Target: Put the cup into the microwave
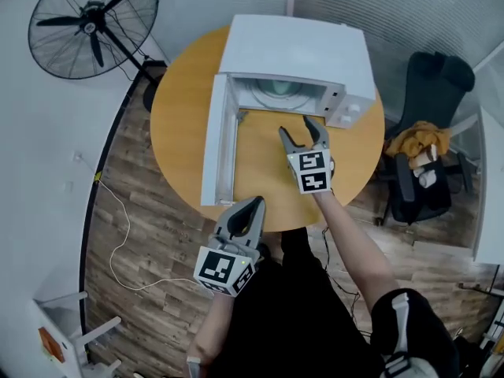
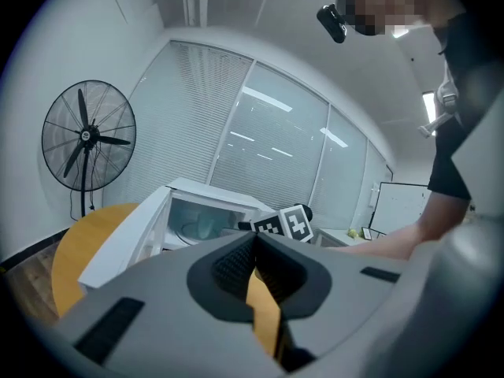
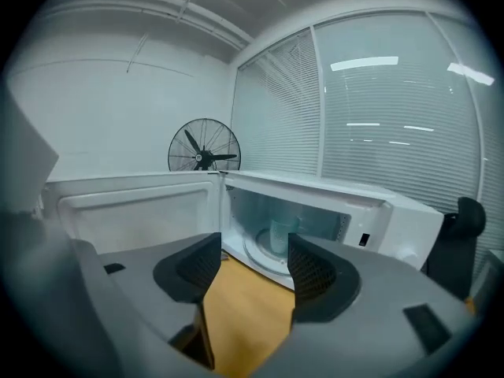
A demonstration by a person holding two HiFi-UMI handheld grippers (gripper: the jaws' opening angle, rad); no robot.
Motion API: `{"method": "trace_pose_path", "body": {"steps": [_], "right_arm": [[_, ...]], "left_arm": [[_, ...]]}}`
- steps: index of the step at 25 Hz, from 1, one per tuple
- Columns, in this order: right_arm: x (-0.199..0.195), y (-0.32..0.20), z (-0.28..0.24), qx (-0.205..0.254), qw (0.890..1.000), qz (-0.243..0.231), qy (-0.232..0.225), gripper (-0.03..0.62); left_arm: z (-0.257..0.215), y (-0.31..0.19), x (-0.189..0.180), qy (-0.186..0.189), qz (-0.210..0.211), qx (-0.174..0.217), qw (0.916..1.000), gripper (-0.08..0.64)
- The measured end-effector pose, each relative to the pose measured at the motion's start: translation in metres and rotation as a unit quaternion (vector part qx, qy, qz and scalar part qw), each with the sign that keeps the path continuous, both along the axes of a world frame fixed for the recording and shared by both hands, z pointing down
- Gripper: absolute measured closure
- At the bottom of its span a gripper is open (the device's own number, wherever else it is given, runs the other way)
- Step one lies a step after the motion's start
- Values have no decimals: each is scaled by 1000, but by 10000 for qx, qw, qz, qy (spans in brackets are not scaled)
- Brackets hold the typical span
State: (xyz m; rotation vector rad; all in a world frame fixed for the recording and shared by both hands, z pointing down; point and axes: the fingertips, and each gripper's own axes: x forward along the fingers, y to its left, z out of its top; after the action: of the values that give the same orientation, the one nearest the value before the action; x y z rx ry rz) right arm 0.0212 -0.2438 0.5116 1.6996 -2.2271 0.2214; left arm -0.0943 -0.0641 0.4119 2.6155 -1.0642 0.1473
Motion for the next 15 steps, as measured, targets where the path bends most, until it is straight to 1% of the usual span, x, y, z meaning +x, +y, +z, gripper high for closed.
{"method": "trace_pose_path", "body": {"steps": [3, 5, 8, 15], "right_arm": [[-7, 32, -24, 133, 9998, 107, -138, 354], [-11, 55, -44, 268, 9994, 116, -199, 366], [-16, 92, -70, 406, 9989, 81, -238, 387], [-25, 169, -115, 709, 9962, 137, -491, 460]], "left_arm": [[-6, 12, -10, 37, 173, 146, 9997, 563], [-7, 19, -15, 68, 259, 221, 9994, 563], [-7, 32, -23, 127, 319, 209, 9992, 563], [-11, 60, -34, 217, 531, 227, 9981, 563]]}}
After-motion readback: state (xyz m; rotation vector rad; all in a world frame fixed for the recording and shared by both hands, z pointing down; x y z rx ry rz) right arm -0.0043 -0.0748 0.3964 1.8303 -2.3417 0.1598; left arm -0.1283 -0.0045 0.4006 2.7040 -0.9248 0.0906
